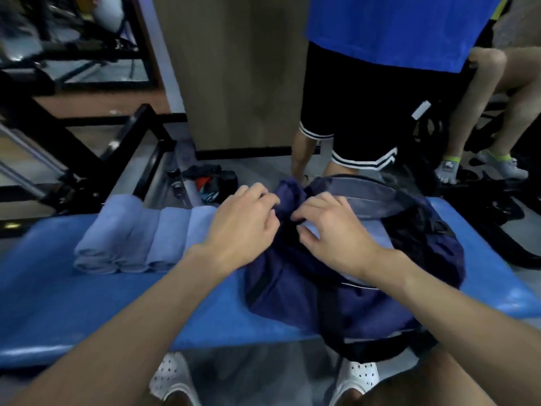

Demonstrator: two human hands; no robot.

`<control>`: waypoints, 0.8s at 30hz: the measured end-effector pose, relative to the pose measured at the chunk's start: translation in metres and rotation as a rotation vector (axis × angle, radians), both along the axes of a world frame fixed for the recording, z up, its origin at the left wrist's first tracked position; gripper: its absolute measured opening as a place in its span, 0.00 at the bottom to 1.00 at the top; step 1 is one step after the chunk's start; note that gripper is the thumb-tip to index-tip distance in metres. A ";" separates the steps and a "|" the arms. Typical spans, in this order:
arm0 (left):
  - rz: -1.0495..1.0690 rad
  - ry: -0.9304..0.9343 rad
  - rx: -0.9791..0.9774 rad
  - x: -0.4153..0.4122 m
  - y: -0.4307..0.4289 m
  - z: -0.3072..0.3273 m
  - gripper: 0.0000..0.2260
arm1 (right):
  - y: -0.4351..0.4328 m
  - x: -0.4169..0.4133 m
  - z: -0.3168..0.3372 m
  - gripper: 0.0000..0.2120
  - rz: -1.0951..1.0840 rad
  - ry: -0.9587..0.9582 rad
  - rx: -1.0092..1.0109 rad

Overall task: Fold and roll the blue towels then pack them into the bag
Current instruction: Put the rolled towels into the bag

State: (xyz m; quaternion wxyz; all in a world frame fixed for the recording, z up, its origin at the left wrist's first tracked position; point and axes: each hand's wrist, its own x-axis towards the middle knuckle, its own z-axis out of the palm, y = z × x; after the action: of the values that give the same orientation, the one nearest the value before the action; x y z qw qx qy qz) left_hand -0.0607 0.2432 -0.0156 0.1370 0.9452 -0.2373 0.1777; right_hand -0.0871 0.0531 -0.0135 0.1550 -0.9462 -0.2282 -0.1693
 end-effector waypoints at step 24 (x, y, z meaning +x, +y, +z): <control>0.837 0.559 -0.783 0.031 0.269 -0.052 0.13 | 0.314 0.099 -0.063 0.22 -0.032 1.020 0.662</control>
State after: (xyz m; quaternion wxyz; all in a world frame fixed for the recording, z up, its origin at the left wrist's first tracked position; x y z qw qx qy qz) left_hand -0.0302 0.5122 -0.0673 0.4481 0.8485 0.2792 0.0362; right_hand 0.0114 0.3667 -0.0763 0.5281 -0.8129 -0.0465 0.2410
